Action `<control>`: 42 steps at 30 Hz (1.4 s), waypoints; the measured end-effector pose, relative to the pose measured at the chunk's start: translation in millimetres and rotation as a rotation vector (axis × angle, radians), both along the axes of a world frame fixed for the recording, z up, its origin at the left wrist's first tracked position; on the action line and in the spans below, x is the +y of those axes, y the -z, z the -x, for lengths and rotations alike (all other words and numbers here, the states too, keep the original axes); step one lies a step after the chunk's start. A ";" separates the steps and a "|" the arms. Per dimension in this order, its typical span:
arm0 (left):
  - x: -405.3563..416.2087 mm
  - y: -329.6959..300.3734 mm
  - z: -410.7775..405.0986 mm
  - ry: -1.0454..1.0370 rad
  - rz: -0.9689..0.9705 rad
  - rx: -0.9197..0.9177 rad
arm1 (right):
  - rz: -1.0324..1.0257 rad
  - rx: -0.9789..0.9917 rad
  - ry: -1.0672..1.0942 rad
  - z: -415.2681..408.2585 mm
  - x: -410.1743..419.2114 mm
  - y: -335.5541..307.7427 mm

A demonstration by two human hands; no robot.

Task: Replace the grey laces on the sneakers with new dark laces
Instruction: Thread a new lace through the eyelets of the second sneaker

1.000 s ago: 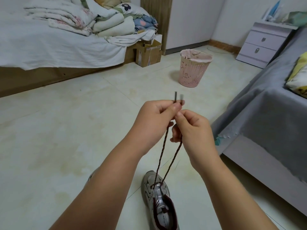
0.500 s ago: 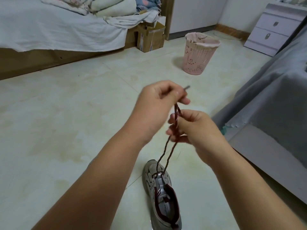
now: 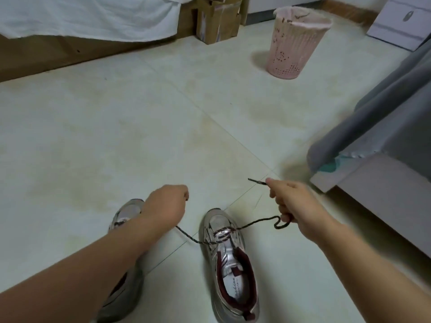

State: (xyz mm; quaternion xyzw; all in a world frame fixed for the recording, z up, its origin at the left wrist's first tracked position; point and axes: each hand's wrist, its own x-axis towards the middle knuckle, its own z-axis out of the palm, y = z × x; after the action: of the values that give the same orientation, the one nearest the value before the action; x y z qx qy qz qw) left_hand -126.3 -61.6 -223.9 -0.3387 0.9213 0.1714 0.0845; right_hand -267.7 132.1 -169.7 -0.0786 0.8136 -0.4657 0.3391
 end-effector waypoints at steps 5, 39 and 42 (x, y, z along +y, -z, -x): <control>62.7 50.7 4.0 0.116 0.145 -0.137 | 0.023 -0.031 0.047 -12.4 17.6 54.2; 120.3 91.8 -2.4 -0.386 -0.549 0.254 | -0.010 0.176 -0.079 -71.5 29.9 140.8; 119.6 93.1 -3.1 -0.377 -0.554 0.260 | -0.019 0.184 -0.109 -72.0 27.0 139.3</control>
State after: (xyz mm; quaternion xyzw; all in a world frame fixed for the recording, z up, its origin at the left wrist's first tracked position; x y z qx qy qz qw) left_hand -123.2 58.0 -317.0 -0.4424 0.7642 0.4689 0.0221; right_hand -195.7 159.1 -309.1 -0.1619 0.8403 -0.4295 0.2886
